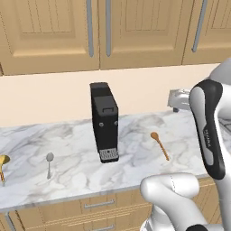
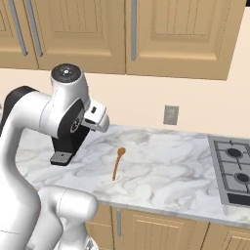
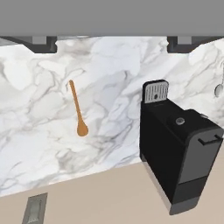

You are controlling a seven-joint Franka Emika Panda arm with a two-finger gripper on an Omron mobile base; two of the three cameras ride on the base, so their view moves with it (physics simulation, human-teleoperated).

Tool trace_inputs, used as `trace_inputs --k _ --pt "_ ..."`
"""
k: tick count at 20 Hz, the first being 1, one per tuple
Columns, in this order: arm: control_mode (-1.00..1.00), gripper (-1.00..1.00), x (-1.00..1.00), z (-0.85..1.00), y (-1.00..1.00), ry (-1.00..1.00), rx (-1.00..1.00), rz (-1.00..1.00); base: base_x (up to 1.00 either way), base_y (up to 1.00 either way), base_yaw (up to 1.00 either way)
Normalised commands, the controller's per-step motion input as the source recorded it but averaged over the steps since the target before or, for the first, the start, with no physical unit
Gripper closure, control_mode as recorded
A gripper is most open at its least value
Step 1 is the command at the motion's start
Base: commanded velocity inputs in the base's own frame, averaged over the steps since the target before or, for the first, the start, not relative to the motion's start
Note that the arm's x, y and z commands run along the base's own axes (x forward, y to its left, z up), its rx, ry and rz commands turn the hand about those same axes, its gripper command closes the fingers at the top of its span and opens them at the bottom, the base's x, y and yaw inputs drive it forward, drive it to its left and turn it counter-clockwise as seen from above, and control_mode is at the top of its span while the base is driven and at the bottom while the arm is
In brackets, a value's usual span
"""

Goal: Organize the utensils by type. Pick up the wooden spoons from the counter and place them in the open cabinet. Then pick up the metallic utensils from the counter and place them in the open drawer.

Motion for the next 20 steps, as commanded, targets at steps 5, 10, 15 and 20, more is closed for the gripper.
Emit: trace_inputs --k 5,10,15,20 --pt "1.0 -1.0 0.0 0.0 0.0 0.0 0.0 0.0 0.0 0.0 0.0" --pt "1.0 -1.0 0.0 0.0 0.0 0.0 0.0 0.0 0.0 0.0 0.0" --pt "-1.0 -1.0 0.15 -0.12 -0.18 0.02 -0.02 0.0 0.12 -0.07 0.0" --pt "-1.0 -1.0 0.32 -0.39 -0.54 0.04 -0.02 0.0 0.0 0.0 0.0"
